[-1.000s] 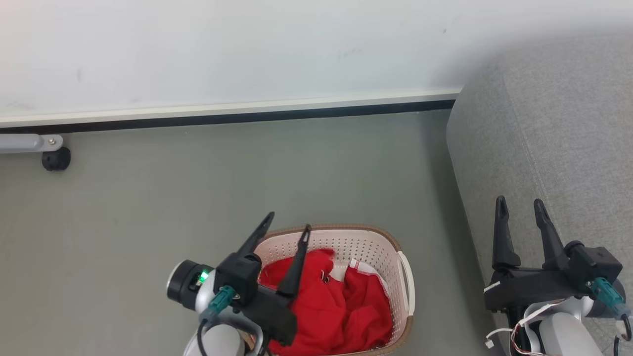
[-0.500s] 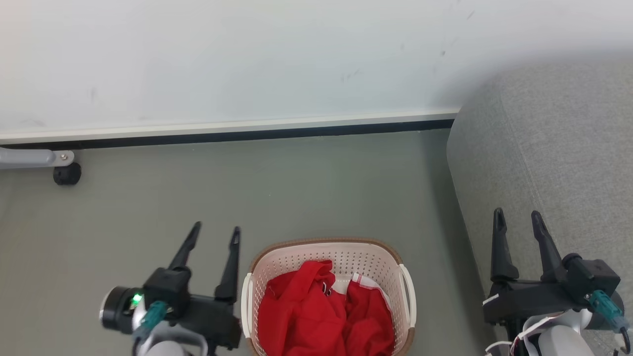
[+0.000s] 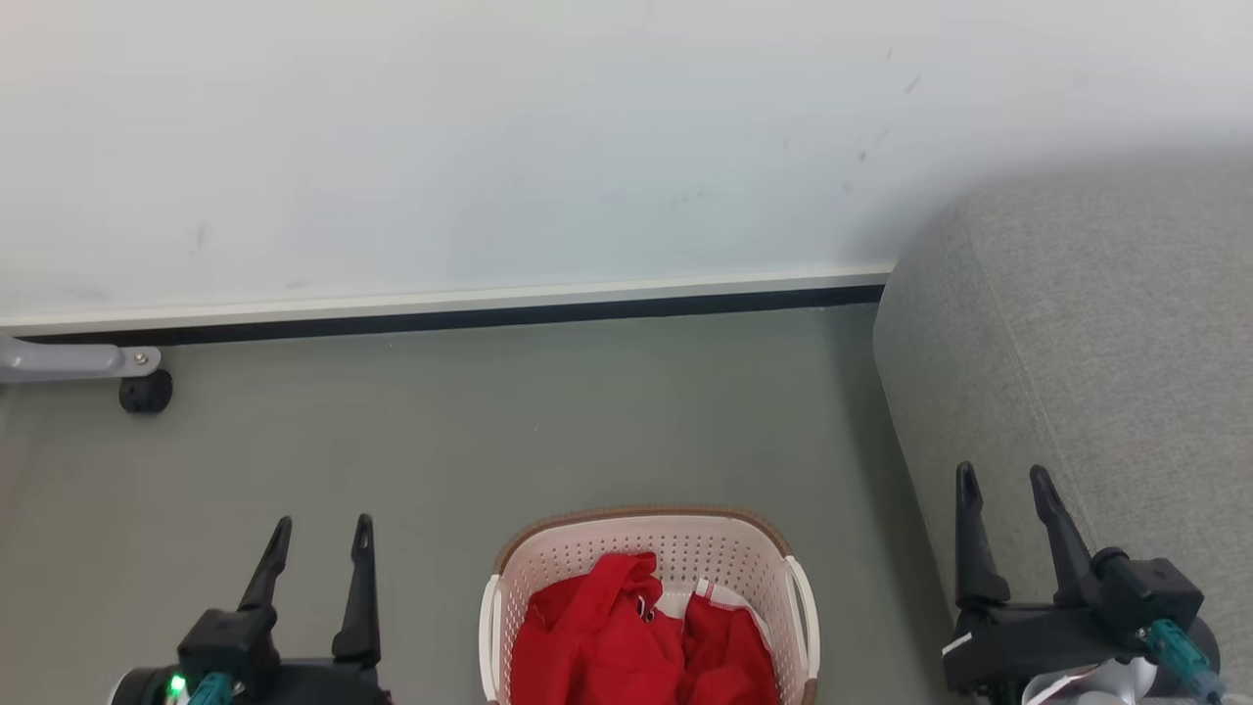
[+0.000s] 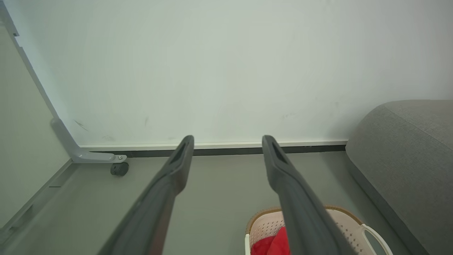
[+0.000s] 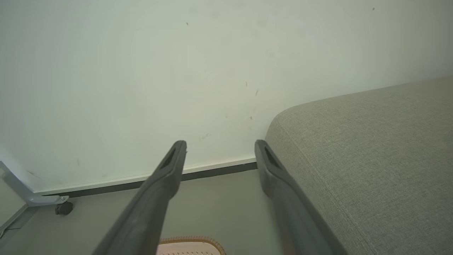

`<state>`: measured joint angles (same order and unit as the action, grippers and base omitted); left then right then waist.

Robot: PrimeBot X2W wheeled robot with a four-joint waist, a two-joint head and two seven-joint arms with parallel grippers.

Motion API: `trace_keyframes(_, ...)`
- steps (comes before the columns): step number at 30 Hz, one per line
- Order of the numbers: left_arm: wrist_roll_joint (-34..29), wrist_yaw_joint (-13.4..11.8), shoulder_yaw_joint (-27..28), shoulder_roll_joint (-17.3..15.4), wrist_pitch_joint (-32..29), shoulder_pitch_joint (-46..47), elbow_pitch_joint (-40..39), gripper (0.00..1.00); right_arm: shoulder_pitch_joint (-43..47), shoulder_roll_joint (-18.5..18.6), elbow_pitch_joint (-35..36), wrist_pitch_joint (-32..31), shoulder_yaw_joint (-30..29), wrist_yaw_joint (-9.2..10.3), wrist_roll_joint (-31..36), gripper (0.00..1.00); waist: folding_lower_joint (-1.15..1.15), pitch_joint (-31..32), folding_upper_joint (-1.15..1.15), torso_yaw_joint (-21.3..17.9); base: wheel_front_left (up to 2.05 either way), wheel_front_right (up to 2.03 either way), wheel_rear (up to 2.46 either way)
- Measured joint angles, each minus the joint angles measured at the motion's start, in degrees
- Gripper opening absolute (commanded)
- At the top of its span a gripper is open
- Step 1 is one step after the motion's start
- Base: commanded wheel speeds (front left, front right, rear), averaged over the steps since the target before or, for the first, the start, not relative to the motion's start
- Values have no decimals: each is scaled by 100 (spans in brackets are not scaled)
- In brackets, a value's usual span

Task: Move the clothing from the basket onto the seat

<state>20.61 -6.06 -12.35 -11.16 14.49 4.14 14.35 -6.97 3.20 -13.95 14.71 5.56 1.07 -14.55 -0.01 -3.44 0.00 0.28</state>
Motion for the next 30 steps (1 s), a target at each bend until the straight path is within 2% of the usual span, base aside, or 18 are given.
trace_keyframes(15, 1, -52, 404, -52, 0, -560, -369, 100, 296, -15, 174, 0, 118, -7, 5, 100, 0, 158, 0, -62, 0, 0, 0)
trace_keyframes(30, -45, -58, 494, 38, 0, -703, -568, 100, 309, -19, 226, 0, 177, -7, 4, 100, 1, 217, 0, -98, 0, 0, 0)
